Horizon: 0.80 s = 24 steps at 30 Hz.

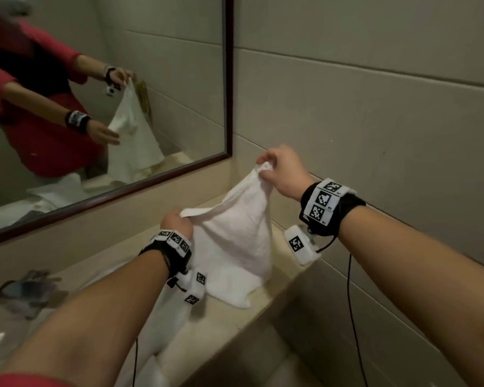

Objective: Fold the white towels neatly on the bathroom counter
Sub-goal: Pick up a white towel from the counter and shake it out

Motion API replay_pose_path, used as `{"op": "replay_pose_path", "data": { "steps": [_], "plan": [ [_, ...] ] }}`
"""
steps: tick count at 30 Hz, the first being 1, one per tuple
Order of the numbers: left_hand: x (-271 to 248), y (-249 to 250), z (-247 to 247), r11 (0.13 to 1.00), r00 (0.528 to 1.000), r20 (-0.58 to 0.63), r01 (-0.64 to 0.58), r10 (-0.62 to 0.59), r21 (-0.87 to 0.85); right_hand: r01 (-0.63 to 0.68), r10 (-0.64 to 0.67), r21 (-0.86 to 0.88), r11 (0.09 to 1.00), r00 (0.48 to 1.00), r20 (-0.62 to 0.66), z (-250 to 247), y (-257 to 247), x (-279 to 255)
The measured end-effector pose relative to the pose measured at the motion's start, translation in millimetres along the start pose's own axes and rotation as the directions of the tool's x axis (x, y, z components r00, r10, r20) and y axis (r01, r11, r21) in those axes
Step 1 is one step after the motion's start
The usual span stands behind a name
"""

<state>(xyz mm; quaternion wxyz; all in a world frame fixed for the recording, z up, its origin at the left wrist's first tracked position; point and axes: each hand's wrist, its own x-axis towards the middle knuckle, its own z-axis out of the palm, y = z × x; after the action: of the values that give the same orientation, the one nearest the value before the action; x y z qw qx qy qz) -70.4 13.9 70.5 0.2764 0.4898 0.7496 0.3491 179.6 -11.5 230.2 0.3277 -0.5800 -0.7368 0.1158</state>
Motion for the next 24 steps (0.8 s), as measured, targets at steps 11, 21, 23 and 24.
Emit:
{"op": "replay_pose_path", "data": {
  "steps": [11, 21, 23, 24],
  "plan": [
    [-4, 84, -73, 0.903, 0.876, -0.325, -0.411, 0.356, -0.121, -0.119, 0.097, -0.224, 0.967, 0.990, -0.105, -43, -6, -38],
    [9, 122, -64, 0.803, 0.767, -0.266, -0.594, 0.584, 0.052, -0.214, 0.233, -0.204, 0.955, 0.970, 0.071, -65, -8, -82],
    [2, 114, -51, 0.822, 0.796, -0.211, -0.563, 0.568, 0.086, -0.236, 0.268, -0.203, 0.950, 0.952, 0.147, -63, 1, -93],
    [0, 109, -45, 0.827, 0.805, -0.189, -0.552, 0.562, 0.110, -0.248, 0.286, -0.207, 0.946, 0.941, 0.181, -61, 6, -97]
  ]
}}
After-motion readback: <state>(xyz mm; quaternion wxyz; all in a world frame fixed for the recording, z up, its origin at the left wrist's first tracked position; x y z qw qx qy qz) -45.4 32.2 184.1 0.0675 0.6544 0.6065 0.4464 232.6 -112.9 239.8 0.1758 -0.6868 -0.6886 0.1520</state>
